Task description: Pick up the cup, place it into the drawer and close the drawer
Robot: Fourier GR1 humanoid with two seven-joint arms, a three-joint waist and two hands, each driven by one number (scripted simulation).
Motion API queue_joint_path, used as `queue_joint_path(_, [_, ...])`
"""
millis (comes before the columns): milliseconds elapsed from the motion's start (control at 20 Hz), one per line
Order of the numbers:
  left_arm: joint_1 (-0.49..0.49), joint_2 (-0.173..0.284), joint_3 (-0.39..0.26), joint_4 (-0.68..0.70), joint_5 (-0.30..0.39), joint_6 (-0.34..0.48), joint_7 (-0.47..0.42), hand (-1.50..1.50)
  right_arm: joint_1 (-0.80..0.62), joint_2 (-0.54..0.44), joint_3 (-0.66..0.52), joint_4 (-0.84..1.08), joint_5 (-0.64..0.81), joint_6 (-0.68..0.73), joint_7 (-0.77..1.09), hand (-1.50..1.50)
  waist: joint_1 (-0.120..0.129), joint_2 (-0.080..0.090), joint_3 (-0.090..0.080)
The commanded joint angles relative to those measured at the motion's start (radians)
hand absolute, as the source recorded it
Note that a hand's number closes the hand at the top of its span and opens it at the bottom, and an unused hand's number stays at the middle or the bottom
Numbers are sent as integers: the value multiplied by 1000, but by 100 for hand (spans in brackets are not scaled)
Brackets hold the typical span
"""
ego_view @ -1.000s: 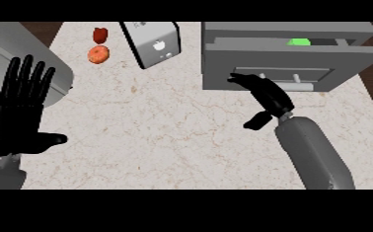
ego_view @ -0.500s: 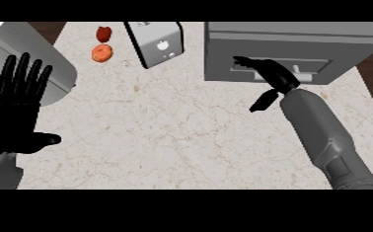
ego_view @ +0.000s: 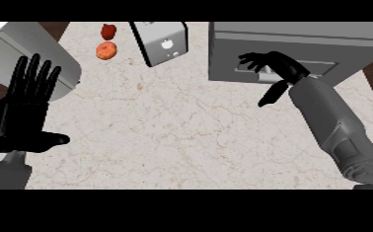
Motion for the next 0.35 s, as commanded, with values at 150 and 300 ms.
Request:
queue_joint_path(150, [-33, 6, 4, 14, -26, -12, -5, -150, -72, -72, -41, 97, 0, -32, 57, -150, 24, 37, 10])
queue_joint_path(300, [-29, 3, 7, 19, -27, -7, -1, -150, -76, -77, -48, 105, -7, -42, 49, -150, 25, 35, 10])
